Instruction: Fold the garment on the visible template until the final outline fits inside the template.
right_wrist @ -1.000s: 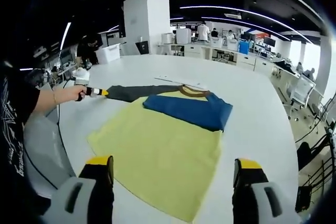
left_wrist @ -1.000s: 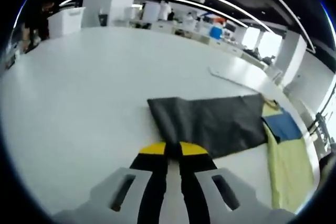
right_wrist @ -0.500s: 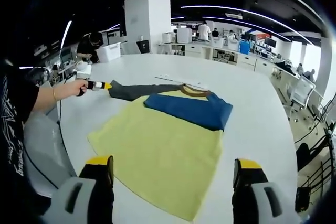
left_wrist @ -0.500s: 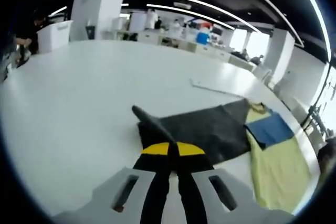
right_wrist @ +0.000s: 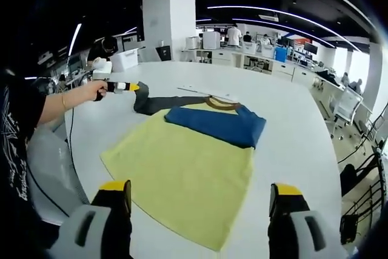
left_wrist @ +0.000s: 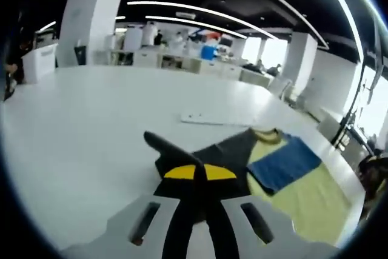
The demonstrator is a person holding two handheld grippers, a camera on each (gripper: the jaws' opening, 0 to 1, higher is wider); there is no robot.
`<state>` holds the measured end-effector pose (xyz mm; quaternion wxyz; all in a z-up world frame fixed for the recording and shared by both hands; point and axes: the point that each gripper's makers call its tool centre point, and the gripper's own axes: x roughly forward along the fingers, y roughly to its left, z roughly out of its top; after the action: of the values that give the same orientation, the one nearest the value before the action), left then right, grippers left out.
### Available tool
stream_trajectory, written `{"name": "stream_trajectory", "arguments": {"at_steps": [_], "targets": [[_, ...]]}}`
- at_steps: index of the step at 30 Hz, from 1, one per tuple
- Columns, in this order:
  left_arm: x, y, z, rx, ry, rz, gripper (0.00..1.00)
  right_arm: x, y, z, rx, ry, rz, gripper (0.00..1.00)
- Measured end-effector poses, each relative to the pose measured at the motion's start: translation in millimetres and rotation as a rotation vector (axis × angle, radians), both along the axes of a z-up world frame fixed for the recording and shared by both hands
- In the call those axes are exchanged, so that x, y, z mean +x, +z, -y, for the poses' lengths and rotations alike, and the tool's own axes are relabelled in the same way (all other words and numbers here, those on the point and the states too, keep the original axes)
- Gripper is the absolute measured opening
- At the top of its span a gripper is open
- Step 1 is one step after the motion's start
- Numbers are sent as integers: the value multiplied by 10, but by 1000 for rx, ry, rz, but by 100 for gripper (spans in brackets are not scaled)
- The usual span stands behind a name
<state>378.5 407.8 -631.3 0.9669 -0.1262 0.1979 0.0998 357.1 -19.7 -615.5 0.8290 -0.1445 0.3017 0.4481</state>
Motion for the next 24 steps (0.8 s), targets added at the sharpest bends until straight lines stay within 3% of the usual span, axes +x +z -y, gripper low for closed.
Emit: {"name": "stream_trajectory", "arguments": {"at_steps": [11,24], "targets": [[361,250,277,0,-66,59,0,-2,-17,6,2,5,-2,96],[702,446,780,-9,-163,98,0,-18,-83,58,0,1,-15,95]]}}
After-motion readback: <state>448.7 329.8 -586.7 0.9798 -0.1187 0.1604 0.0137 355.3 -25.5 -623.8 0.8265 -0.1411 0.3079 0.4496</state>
